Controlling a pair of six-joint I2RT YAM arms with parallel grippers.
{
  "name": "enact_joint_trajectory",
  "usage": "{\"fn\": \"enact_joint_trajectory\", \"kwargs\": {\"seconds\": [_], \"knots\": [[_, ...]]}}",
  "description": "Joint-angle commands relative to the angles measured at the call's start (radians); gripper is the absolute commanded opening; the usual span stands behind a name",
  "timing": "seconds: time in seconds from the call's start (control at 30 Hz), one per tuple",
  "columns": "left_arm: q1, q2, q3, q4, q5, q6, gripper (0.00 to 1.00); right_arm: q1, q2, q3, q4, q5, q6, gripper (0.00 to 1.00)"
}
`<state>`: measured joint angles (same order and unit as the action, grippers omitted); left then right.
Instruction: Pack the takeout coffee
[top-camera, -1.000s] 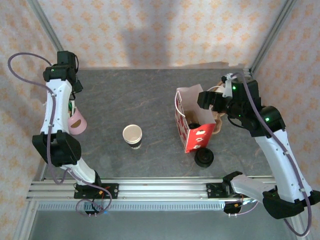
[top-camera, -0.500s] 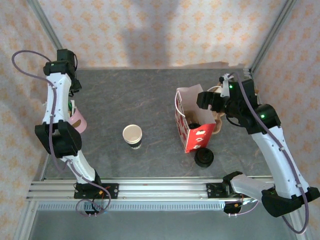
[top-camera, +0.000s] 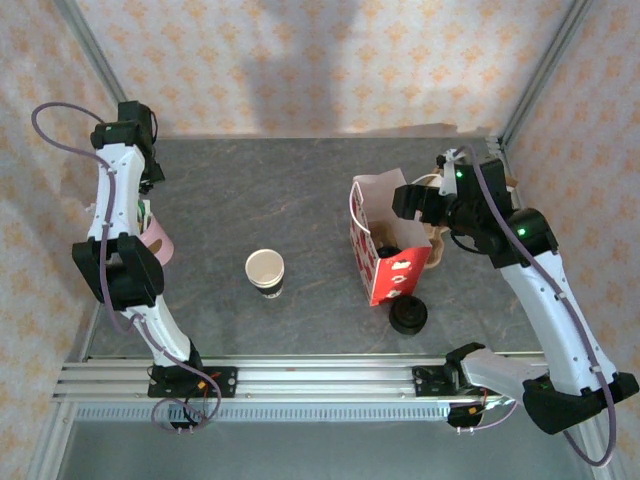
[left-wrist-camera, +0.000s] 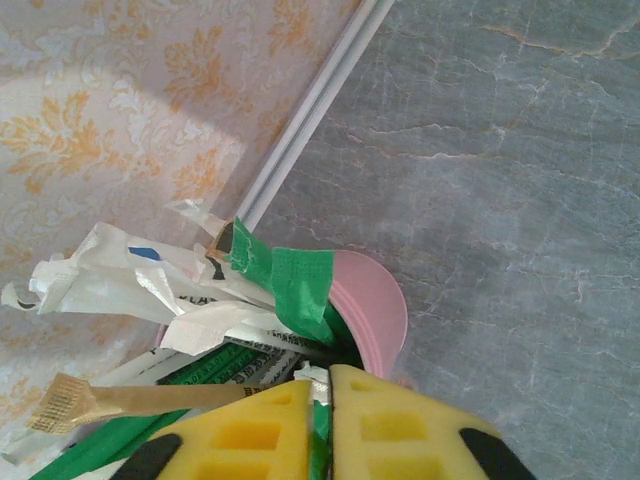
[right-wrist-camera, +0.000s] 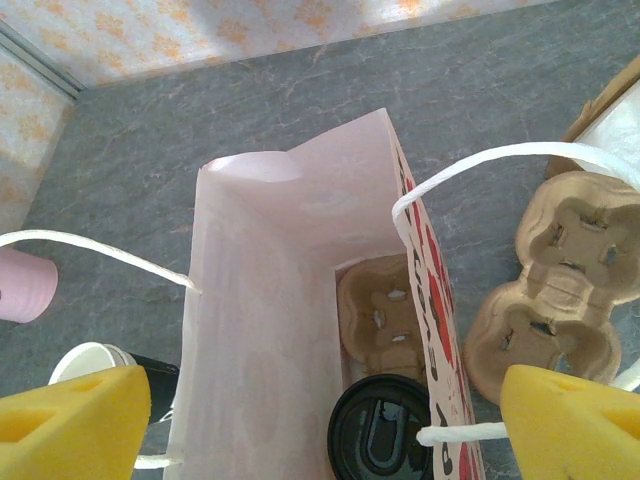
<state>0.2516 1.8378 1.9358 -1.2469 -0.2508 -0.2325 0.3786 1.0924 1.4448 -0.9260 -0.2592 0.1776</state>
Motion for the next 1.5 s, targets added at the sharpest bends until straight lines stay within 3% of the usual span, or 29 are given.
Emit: {"fn": "enact_joint_trajectory", "kwargs": {"seconds": [0.0, 0.13, 0.53, 0.83, 1.07, 1.33, 1.47], "knots": [[0.011, -0.014, 0.026, -0.042, -0.05, 0.017, 0.08, -0.005, -0.009, 0.0, 0.022, 0.001, -0.02, 0.9], [0.01, -0.058, 0.026, -0.047, -0.057, 0.018, 0.0, -0.005, -0.012, 0.003, 0.021, -0.005, -0.018, 0.9], [0.008, -0.262, 0.085, -0.091, 0.018, 0.04, 0.0, -0.004, -0.018, 0.016, 0.031, -0.09, 0.01, 0.97], [-0.017, -0.416, 0.158, -0.074, 0.236, 0.023, 0.0, -0.005, -0.027, 0.014, 0.044, -0.125, 0.063, 0.99], [-0.06, -0.513, 0.172, 0.01, 0.42, -0.018, 0.0, -0.006, -0.06, 0.02, 0.029, -0.084, 0.092, 0.99], [-0.085, -0.565, 0.187, 0.143, 0.698, -0.114, 0.0, -0.006, -0.135, 0.002, 0.015, 0.048, 0.114, 0.99], [-0.139, -0.562, 0.178, 0.24, 0.81, -0.187, 0.0, -0.006, -0.174, -0.011, -0.011, 0.2, 0.139, 0.99]]}}
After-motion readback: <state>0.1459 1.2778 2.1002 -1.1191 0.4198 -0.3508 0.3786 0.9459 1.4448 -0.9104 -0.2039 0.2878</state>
